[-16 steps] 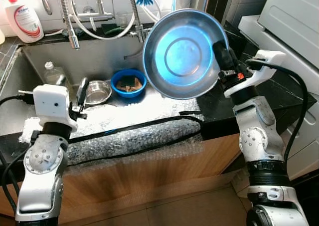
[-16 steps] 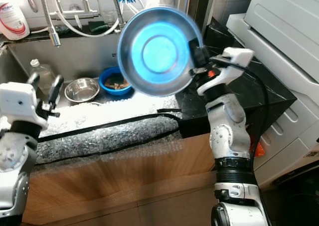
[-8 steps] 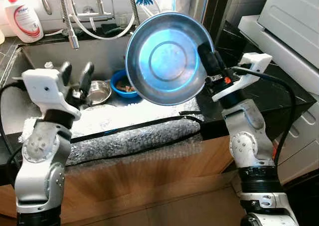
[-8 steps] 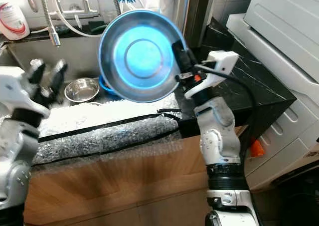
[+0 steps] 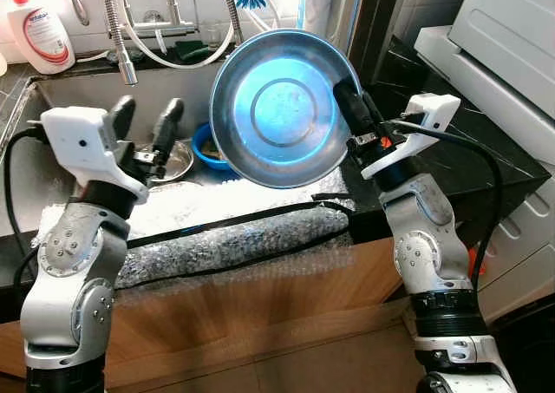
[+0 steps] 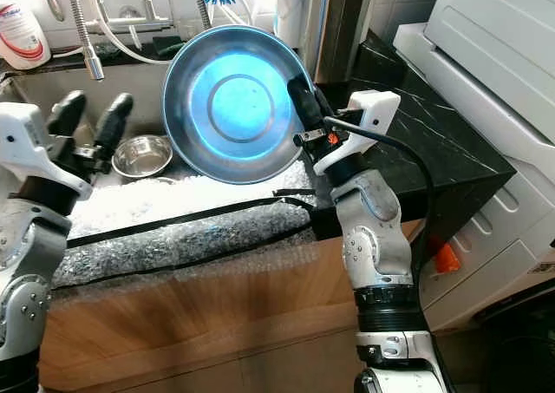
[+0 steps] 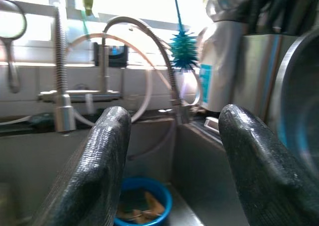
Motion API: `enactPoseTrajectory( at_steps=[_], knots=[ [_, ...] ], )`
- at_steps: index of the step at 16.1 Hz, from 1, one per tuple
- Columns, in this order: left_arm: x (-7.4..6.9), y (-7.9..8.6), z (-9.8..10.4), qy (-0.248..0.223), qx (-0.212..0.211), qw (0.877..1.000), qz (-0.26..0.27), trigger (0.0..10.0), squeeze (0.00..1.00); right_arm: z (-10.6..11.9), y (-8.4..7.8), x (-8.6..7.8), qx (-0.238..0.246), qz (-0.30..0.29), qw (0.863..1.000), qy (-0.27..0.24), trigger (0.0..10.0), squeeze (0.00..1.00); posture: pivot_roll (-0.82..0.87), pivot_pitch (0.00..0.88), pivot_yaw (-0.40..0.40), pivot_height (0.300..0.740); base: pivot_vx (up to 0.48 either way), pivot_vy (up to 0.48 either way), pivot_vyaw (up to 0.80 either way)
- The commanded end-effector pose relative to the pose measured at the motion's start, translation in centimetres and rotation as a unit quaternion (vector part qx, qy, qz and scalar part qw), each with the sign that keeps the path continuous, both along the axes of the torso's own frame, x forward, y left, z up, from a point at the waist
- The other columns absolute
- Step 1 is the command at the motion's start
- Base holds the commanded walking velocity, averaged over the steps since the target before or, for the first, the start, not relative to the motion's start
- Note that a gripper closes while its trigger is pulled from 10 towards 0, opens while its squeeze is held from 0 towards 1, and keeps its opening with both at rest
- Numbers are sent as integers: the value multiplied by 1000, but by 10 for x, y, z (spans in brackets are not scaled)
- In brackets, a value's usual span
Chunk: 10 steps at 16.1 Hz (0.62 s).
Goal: Kitchen organization
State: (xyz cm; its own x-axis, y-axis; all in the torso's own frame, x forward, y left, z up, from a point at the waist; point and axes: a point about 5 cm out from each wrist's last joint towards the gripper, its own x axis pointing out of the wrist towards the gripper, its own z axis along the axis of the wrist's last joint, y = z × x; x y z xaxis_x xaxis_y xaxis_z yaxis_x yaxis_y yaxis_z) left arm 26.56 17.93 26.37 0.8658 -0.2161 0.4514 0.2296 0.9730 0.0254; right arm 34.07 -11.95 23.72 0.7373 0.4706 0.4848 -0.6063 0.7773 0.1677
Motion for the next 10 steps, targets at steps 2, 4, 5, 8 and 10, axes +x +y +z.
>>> enactPoseTrajectory(
  at_steps=[2, 4, 5, 8, 10],
  knots=[
    [-5, -6, 4, -7, 14, 1000, -13, 10000, 1000, 4, 2, -4, -6, 3, 1000, -16, 10000, 0, 64, 110, -36, 740, 0, 0, 0],
    [-5, -10, 3, -5, 26, 999, -22, 10000, 0, 1, 6, -4, -16, 8, 1000, -9, 10000, 0, 65, 112, -37, 740, 0, 0, 0],
    [-6, -11, 2, -5, 32, 999, -24, 10000, 0, 0, 7, -4, -17, 10, 1000, -9, 10000, 0, 65, 112, -37, 740, 0, 0, 0],
    [-6, -15, 3, -7, 45, 998, -33, 10000, 0, -1, 8, -4, -19, 15, 1000, -7, 10000, 0, 64, 112, -37, 740, 0, 0, 0],
    [-7, -18, 3, -8, 56, 998, -40, 10000, 0, -2, 9, -5, -21, 19, 1000, -4, 10000, 0, 64, 111, -36, 740, 0, 0, 0]
  ],
)
